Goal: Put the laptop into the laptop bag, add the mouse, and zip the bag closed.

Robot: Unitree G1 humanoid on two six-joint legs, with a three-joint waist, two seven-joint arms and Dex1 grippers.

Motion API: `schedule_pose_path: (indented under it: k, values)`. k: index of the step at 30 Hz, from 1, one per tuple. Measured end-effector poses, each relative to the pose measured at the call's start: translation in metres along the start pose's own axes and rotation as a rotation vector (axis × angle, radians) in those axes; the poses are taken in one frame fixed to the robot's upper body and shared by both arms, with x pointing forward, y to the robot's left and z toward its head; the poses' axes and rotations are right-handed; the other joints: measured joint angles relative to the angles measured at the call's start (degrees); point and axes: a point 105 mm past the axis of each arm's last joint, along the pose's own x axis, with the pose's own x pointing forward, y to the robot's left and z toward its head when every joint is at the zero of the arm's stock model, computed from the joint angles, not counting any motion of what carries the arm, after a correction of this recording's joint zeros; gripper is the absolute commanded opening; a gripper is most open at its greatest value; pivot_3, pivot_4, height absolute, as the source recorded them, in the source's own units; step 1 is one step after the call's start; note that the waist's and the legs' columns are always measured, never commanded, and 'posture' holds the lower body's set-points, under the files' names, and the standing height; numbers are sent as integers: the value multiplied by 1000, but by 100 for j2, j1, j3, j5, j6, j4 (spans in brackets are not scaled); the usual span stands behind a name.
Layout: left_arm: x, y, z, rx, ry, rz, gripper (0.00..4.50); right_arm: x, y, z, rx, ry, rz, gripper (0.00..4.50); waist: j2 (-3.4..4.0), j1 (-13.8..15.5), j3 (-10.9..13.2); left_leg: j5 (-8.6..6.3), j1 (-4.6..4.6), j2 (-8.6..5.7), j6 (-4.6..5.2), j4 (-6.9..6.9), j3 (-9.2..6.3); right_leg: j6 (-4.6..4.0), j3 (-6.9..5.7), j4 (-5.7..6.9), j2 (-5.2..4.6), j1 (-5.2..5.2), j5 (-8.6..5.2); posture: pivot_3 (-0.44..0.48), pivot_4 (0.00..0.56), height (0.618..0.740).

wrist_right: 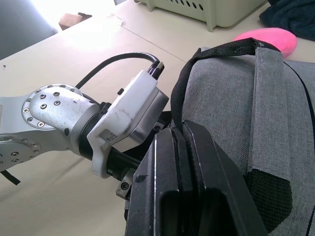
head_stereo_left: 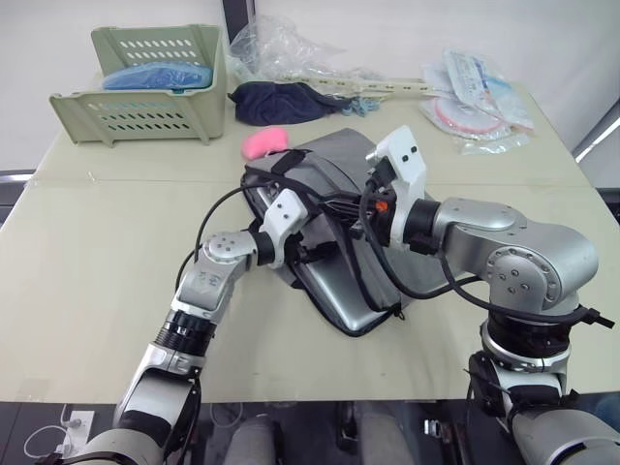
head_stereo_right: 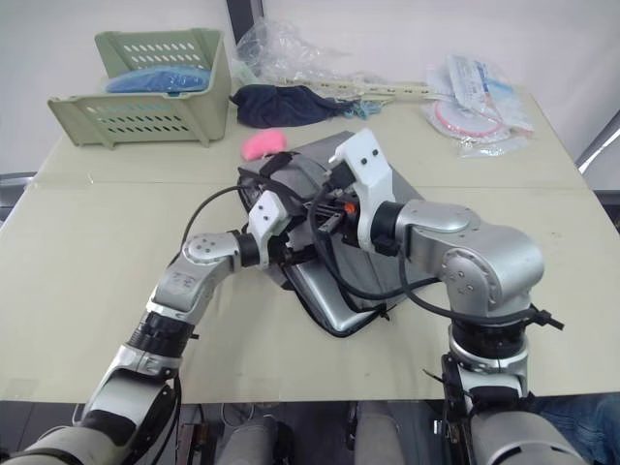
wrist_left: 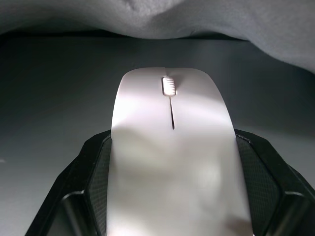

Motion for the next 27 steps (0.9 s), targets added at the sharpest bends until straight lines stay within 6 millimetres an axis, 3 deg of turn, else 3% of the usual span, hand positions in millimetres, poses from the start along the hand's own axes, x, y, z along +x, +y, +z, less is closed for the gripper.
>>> schedule_pose_path:
  k: [2, 15, 23, 27]
  values:
    - [0, 1, -3, -2, 11, 3, 4402, 0, 0, 0, 0, -1, -1, 0, 0, 0, 0, 0, -1, 0, 0, 0, 0, 0, 0, 0, 0, 0, 0, 0, 150, 740]
    - [-9, 0, -8, -34, -3, -2, 4402, -1, -1, 2, -9, -12, -3, 0, 0, -4, 0, 0, -1, 1, 0, 0, -1, 0, -1, -1, 0, 0, 0, 0, 150, 740]
    - [-42, 3, 6, -51, -51, -23, 4402, -1, -2, 2, -10, -10, -4, 0, 0, -3, 0, 0, -1, 2, 1, 1, -4, 0, 0, 1, -2, 0, 0, 0, 150, 740]
    - [-74, -3, 6, -111, -28, -51, 4402, -3, -3, -1, -15, -3, -4, 0, 2, -9, 0, 0, 0, 2, 0, -3, -7, 0, 1, 2, -3, -1, 0, 0, 150, 740]
